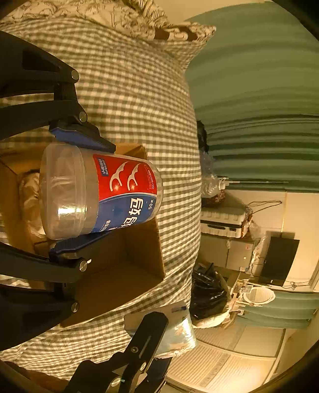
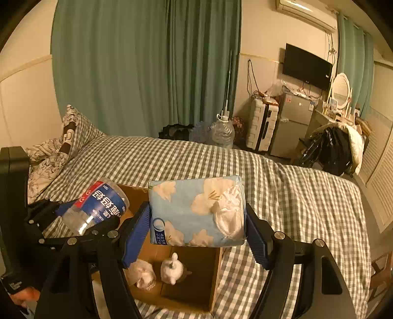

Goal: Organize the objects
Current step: 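Lower the bottle and tissue pack into the box and open both tools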

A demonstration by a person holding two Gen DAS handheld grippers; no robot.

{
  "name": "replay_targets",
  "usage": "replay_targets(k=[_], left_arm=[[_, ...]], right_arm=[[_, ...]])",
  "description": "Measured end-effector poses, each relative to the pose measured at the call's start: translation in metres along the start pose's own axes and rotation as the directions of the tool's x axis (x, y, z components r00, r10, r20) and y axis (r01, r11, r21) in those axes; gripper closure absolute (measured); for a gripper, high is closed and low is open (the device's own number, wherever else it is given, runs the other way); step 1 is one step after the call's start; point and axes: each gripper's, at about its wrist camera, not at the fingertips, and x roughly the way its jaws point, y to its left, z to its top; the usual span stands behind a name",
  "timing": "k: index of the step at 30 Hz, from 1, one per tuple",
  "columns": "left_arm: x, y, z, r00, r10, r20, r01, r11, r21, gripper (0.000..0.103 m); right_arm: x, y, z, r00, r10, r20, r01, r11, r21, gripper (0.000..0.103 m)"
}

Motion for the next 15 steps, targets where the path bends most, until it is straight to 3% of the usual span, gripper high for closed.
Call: replay_targets(k=[3,5,7,15], left_arm=[[0.012,-0.002,-0.002,1.0,-0.019,-0.021,0.019,1.0,-0.003,0.038],[0.016,-0.003,-0.002,0.999,-0.021,-0.027,0.021,1.0,-0.004,0.028],[0.01,-0.004,-0.002,1.0,-0.004,-0.008,0.004,1.0,-0.016,0.009],[-0.049,0.005,0.004,0.997,0.015,0.07,-0.012,0.999,-0.045,0.009]], right_arm=[[0.011,-0.004,-0.003,1.0,0.012,0.002,-0.012,1.0,0.015,0.027],[0.011,-0.005,-0.004,1.0,-0.006,0.014,0.006,1.0,0.011,0.014],[0.002,-0.006,-0.003,0.999,-0.024,0.038,0.024,1.0,0.001,0.013],[-0.056,-0.006,0.002,0.995,-0.045,0.085,0.045,0.999,0.009,0.01]])
